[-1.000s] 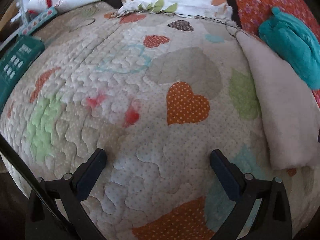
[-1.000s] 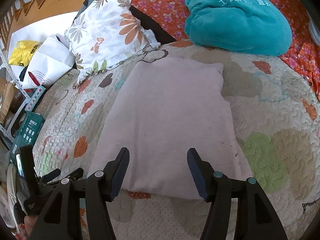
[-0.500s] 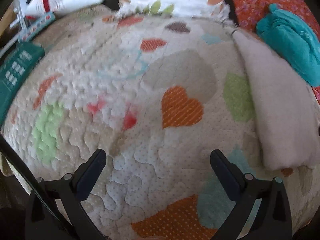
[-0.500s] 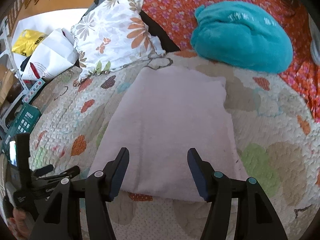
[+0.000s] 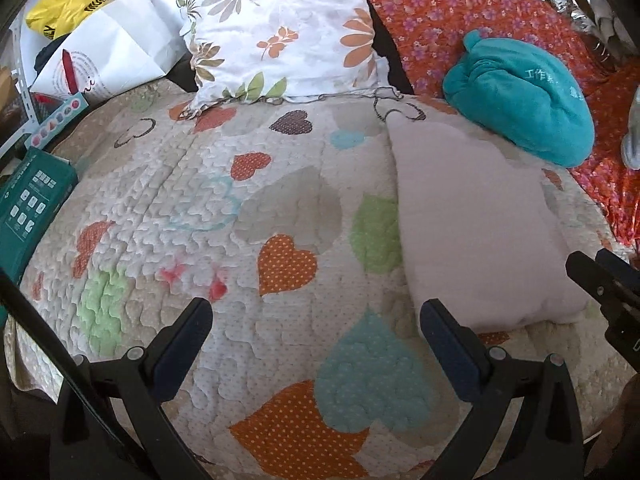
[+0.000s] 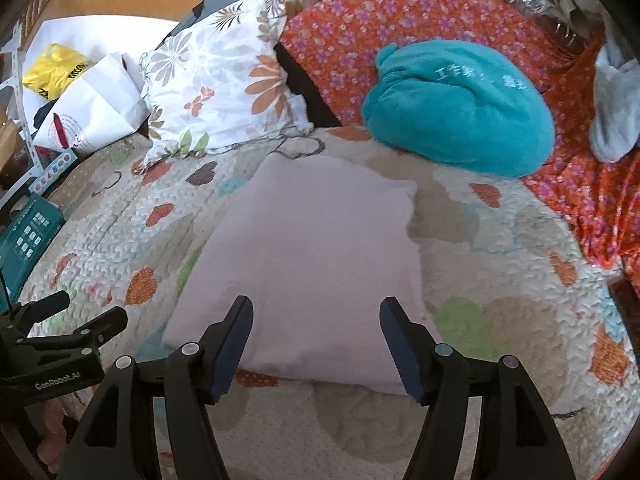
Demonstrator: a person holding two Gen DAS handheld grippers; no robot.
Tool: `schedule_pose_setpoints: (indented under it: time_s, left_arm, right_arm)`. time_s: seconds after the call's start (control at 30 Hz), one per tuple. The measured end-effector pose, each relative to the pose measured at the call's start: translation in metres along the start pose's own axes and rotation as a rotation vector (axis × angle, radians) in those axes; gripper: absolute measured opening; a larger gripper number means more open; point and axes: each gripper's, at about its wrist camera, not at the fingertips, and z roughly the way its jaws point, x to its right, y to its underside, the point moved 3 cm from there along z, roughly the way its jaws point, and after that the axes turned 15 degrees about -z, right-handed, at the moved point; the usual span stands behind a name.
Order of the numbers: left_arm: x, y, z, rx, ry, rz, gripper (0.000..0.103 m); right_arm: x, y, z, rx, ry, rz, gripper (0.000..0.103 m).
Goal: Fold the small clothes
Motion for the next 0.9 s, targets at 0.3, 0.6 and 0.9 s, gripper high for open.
schedule_pose_setpoints:
  time_s: [0.3,0.6,0.9]
  left_arm:
    - [0.0,0.003,0.001,-0.048,0.052,-0.024,0.103]
    - [-0.008,0.007,0.01,-0.08,0.044,-0.043,0.103]
    - [-0.012,0.007,0.015,-0.094,0.04,-0.053,0.103]
  right_arm:
    - [0.002,0.003,0.003,-0.036,0.059,-0.006,0.073]
    - [0.0,0.006,0.009,-0.069,0.087,-0.037,0.073]
    - [-0.005,0.005,0.013,-0.071,0.078,-0.054,0.073]
